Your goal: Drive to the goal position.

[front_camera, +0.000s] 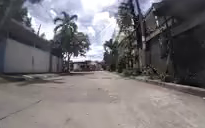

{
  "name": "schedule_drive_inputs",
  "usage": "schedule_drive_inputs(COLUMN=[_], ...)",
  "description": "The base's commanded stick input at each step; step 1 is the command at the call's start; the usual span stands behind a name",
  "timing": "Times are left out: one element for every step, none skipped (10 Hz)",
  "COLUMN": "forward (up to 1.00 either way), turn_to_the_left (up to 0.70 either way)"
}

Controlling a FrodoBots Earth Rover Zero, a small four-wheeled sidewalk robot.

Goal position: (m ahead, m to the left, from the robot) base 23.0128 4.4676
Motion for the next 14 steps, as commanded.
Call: schedule_drive_inputs(forward=[0.7,0.7,0.7,0.7,0.7,0.7,0.7,0.7,0.7,0.7,0.7,0.7,0.7,0.7], turn_to_the_left=[0.0,0.0,0.0,0.0,0.0,0.0,0.0,0.0,0.0,0.0,0.0,0.0,0.0,0.0])
